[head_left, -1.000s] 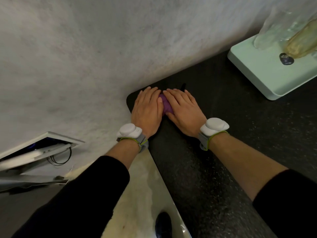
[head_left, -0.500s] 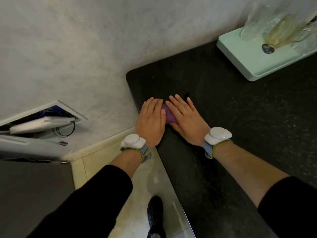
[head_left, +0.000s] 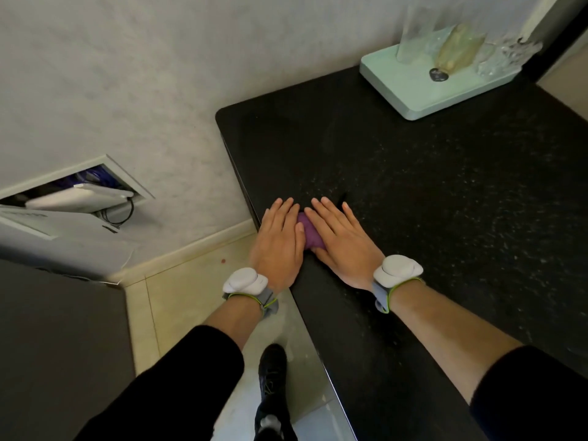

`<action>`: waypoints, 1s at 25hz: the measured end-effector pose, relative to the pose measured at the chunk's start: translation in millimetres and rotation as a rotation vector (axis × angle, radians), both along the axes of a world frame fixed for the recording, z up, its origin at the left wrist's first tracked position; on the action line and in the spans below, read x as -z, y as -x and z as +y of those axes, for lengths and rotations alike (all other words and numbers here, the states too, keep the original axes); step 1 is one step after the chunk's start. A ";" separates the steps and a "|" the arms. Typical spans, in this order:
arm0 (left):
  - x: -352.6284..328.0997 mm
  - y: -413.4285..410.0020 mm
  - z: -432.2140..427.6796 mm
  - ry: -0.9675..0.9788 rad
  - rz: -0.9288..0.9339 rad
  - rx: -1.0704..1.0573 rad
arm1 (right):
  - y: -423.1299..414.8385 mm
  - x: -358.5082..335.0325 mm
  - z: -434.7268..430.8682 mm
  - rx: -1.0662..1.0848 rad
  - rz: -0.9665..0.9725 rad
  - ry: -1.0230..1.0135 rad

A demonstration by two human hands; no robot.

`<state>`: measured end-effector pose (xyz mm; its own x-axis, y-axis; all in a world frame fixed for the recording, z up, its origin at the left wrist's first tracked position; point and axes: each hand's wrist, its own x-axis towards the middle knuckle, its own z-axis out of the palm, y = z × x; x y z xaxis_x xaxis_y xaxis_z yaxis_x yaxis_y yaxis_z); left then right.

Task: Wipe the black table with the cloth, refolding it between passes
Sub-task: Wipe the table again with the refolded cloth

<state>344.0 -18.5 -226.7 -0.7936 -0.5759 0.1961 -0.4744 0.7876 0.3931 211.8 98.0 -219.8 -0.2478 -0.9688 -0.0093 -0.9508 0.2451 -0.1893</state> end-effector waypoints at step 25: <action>6.4 -39.7 126.1 0.112 -0.063 0.105 | -54.9 -9.0 141.2 0.085 -0.039 -0.041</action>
<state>383.7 107.7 -233.1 -0.8608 -0.4669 0.2026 -0.4083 0.8711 0.2728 266.7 239.2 -210.8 -0.3282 -0.9427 -0.0592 -0.9183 0.3332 -0.2137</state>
